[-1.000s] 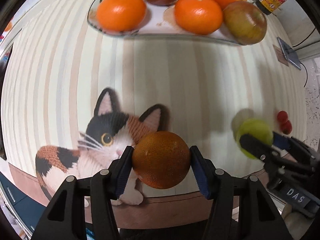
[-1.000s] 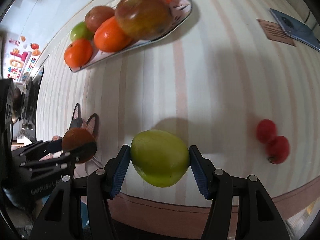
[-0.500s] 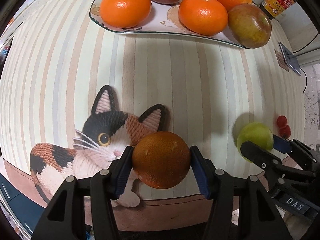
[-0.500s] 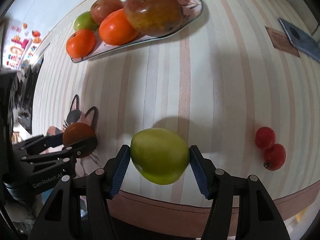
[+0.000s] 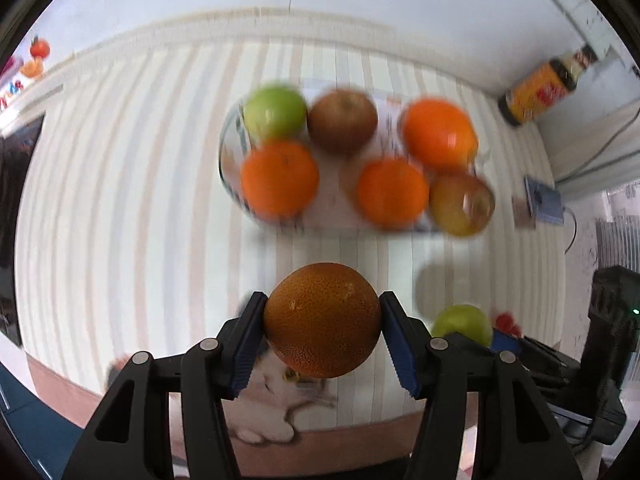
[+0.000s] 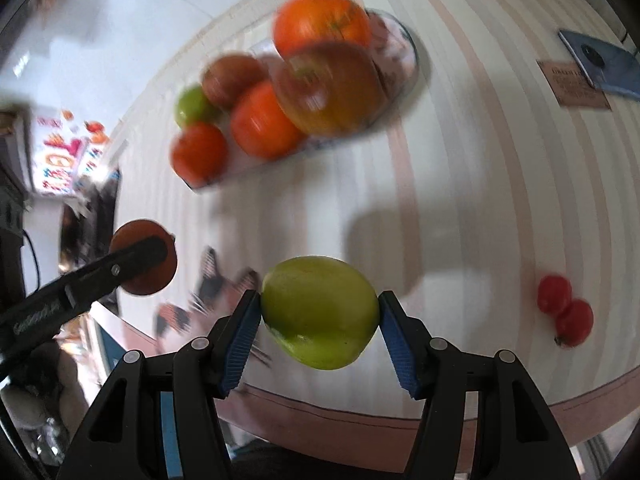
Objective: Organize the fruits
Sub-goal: 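Carry the orange and green apple onto the floral plate and open both tools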
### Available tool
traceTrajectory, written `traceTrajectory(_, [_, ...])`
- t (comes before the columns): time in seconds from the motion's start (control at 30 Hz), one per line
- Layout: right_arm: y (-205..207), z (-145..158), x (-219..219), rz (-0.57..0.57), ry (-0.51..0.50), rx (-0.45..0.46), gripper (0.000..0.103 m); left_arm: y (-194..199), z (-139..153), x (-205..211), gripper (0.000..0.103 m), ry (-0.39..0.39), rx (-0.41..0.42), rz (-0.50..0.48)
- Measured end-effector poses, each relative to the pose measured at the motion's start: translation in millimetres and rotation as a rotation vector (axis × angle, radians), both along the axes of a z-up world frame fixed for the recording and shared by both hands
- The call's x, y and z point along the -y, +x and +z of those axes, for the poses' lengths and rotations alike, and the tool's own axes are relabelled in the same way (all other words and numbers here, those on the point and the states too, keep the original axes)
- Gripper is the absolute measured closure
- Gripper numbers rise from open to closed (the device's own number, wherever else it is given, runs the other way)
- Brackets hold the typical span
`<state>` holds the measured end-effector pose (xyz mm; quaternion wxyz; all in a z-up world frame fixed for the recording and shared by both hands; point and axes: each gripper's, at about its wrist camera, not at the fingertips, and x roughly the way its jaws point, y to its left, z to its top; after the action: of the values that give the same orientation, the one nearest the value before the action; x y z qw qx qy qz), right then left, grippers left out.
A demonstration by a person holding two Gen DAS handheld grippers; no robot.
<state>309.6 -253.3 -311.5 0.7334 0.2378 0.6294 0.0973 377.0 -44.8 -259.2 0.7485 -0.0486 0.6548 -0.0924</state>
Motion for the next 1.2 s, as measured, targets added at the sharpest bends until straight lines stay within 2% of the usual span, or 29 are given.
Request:
traceTrajectory(0.2, [67, 59, 7, -0.017, 0.021, 0.102, 0.04, 32, 4, 0, 0.049, -0.028, 0.026, 0.03])
traceTrajectory(0.3, [117, 80, -5, 0.034, -0.048, 0.146, 0.04, 41, -11, 3, 0.049, -0.075, -0.001, 0.071])
traceTrajectory(0.43, [168, 83, -33, 0.153, -0.152, 0.137, 0.04, 54, -28, 16, 0.049, -0.107, -0.028, 0.11])
traceTrajectory(0.57, [200, 68, -54, 0.268, -0.236, 0.095, 0.04, 58, -41, 20, 0.049, -0.14, -0.06, 0.132])
traceTrajectory(0.67, [203, 53, -63, 0.324, -0.265, 0.059, 0.04, 59, -47, 20, 0.049, -0.156, -0.063, 0.149])
traceTrajectory(0.87, [201, 29, -69, 0.354, -0.28, 0.011, 0.04, 59, -55, 17, 0.048, -0.192, -0.082, 0.174])
traceTrajectory(1.2, [201, 20, -76, 0.367, -0.292, -0.003, 0.035, 59, -49, 27, 0.048, -0.133, -0.062, 0.144])
